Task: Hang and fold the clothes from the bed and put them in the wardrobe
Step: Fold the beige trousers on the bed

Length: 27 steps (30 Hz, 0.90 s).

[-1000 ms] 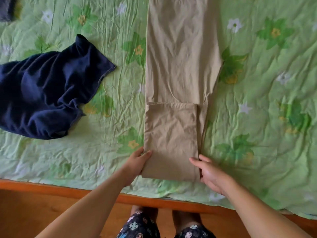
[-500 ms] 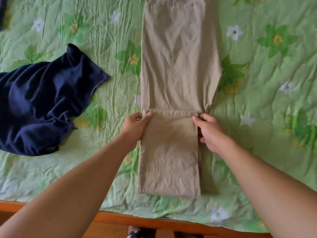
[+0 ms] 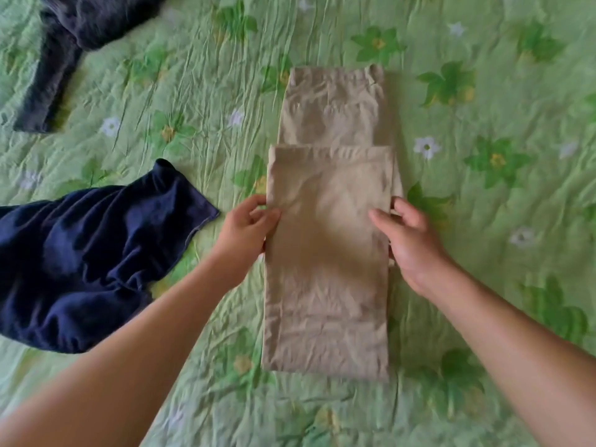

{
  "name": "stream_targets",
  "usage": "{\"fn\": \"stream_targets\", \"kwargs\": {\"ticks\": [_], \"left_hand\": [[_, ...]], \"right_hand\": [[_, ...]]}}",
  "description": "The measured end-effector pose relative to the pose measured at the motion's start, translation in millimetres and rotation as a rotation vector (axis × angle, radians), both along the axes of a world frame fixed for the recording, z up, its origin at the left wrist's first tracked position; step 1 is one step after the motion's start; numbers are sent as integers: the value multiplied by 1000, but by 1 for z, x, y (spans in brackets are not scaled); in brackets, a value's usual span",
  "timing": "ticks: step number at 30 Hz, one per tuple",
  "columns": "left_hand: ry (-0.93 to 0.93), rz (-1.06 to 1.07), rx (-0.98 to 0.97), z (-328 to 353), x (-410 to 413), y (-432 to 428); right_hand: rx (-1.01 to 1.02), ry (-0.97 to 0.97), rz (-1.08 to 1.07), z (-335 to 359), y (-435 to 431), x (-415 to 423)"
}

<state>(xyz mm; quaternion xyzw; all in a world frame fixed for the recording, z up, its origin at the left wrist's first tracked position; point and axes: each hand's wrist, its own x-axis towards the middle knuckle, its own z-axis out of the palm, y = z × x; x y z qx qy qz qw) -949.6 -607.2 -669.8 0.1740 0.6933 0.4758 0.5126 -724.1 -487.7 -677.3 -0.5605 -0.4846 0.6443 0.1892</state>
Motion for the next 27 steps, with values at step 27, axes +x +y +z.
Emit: {"fn": "stream_targets", "kwargs": {"ticks": [27], "left_hand": [[61, -41, -384, -86, 65, -130]], "right_hand": [[-83, -342, 208, -84, -118, 83]]}}
